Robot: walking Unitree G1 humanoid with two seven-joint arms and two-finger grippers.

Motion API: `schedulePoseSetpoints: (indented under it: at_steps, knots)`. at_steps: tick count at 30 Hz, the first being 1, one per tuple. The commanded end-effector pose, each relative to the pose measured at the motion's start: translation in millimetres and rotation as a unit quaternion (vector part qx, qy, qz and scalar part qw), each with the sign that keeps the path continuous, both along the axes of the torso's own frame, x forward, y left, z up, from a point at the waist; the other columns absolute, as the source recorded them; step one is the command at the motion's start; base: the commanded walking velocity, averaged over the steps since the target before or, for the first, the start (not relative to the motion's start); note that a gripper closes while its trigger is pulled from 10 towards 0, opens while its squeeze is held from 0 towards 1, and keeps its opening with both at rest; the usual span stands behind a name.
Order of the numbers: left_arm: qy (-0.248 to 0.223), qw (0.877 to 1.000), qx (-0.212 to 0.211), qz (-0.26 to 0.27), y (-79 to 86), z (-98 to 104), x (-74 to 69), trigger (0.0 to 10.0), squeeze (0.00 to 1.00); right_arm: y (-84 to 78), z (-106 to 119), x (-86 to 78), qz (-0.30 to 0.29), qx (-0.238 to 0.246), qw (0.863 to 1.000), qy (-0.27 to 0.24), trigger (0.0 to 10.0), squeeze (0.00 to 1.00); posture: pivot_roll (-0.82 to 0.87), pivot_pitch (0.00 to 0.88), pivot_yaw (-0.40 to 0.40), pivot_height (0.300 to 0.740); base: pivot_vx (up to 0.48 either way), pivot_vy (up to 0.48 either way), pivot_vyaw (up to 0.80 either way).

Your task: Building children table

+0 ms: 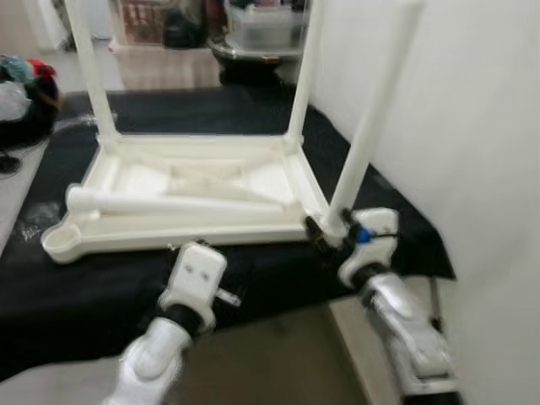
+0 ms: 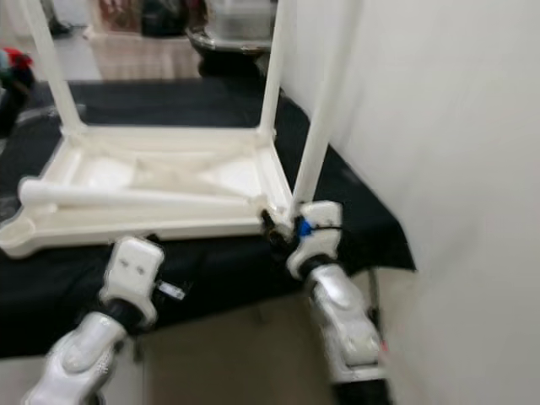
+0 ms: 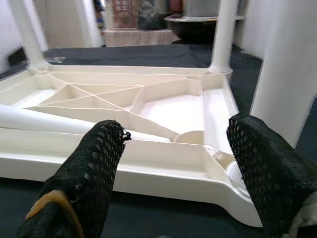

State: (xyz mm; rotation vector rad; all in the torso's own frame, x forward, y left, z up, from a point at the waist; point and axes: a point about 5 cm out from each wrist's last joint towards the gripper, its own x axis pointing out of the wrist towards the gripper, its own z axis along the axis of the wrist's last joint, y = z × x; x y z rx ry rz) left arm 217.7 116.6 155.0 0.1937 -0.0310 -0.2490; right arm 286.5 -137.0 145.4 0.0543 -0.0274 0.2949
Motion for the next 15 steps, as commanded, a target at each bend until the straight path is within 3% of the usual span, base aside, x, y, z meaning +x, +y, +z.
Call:
schedulePoseSetpoints:
  at_steps: [1, 9, 13, 15]
  knots:
    - [0.011, 1.0, 0.001, -0.01, -3.8, -3.6, -0.7, 10.0, 0.0, -6.9, 0.0, -2.2, -0.009, -0.009, 1.0, -0.004, 10.0, 0.0, 0.04, 0.032, -0.108, 0.74, 0.0, 0.48, 0.0]
    - [0.002, 1.0, 0.008, -0.016, -5.0, -0.9, -0.5, 10.0, 0.0, -0.5, 4.7, -1.9, 0.003, -0.002, 1.0, -0.013, 10.0, 0.0, 0.04, 0.032, -0.109, 0.74, 0.0, 0.473, 0.0]
    - [-0.002, 1.0, 0.007, -0.014, -4.6, 0.8, -0.2, 10.0, 0.0, 1.9, 7.0, 0.1, 0.004, -0.001, 1.0, -0.018, 10.0, 0.0, 0.04, 0.026, -0.104, 0.74, 0.301, 0.371, 0.0]
    - [-0.003, 1.0, 0.005, -0.012, -4.4, 1.2, -0.3, 10.0, 0.0, 2.8, 7.8, 0.7, 0.004, 0.0, 1.0, -0.02, 10.0, 0.0, 0.05, 0.022, -0.103, 0.74, 0.375, 0.0, 0.0]
